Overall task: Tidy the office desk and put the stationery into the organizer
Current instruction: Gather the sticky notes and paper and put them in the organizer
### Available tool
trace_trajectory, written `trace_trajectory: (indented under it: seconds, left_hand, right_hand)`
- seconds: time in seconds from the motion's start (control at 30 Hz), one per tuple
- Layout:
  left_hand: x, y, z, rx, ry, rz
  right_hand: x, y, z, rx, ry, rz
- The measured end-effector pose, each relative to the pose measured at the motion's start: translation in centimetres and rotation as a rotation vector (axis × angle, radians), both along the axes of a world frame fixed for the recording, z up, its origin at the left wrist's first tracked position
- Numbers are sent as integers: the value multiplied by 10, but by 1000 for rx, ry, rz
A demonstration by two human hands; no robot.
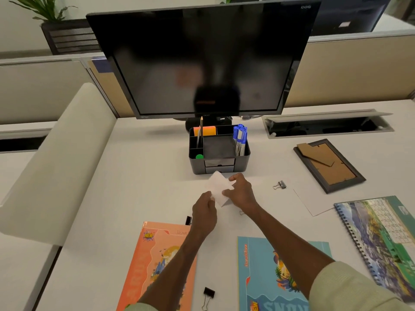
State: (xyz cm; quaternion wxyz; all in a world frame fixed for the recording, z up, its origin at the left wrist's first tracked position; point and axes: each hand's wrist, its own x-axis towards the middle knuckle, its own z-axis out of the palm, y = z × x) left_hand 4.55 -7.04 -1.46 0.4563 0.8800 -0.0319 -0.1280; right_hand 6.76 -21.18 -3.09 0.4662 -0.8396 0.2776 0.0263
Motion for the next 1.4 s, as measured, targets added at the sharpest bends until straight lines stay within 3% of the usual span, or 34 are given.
trace_trajectory:
  seconds: [0.23, 0.4, 0.57, 0.73, 0.83, 0.93, 1.07, 1.23, 1.4]
  left_hand:
    - [6, -7, 10, -417, 304, 374]
    - [0, -6, 9, -516, 382, 377]
    - [-7, -5, 9, -513, 367, 350]
    - [-10, -3, 9, -502, 347, 387]
    - [-11, -1, 9, -497, 344, 411]
    - [-11, 0, 9, -477, 332, 413]
    - [-11, 2, 11, -478, 313, 416]
    - [-10, 5, 13, -472, 274, 402]
    - [-9, 5, 16, -479, 263, 399]
  right_hand:
    - [-15, 5, 25, 316, -17, -78]
    - [-28, -3, 34, 369, -34, -68]
    - [-46, -33, 34, 193, -84, -127]
    - [-69, -96, 31, -311, -119, -228]
    - [-81, -131, 26, -530, 14, -221]
    - [-87, -150, 26, -659, 265, -279]
    - [-92, -156, 22, -684, 466, -262]
    - [-91, -163, 18, -703, 532, -200]
    - [-86, -173, 24, -573, 581, -176]
